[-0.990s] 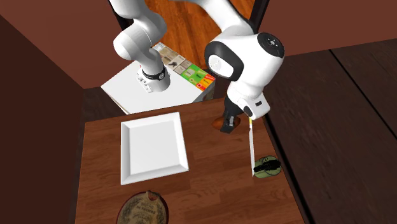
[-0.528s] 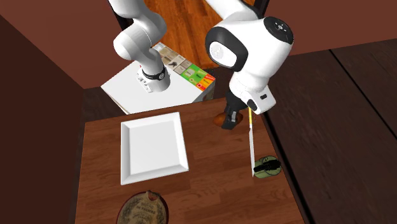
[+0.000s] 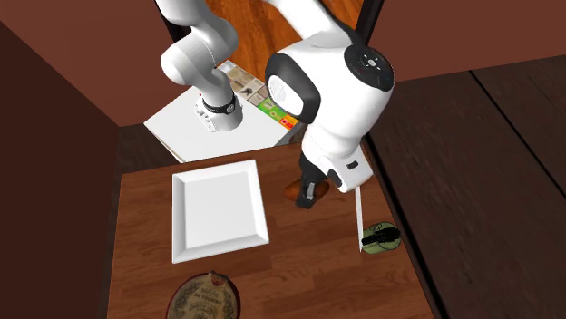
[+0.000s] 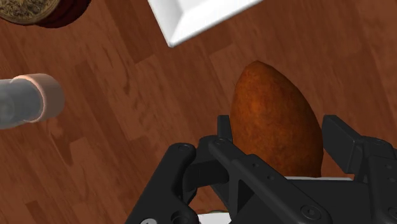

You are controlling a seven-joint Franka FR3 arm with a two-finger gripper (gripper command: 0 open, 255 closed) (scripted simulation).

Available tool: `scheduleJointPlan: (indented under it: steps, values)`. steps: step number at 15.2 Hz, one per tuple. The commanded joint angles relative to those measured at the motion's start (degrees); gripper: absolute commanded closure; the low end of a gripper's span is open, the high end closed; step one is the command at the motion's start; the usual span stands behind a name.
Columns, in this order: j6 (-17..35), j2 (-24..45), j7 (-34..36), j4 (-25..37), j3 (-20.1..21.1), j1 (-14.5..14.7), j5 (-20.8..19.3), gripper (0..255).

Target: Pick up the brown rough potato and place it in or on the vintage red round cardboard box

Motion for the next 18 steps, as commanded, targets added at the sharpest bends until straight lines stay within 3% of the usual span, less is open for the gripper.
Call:
scheduleJointPlan:
  steps: [1,10,18]
  values:
    - [0.7,0.2,-3.0,0.1,-1.7,-1.4,-0.3,255]
    - [3.0,5.8,-15.9,6.2,-8.6,-7.2,0.8,255]
    - [3.5,14.5,-28.2,16.1,-13.2,-12.9,5.1,255]
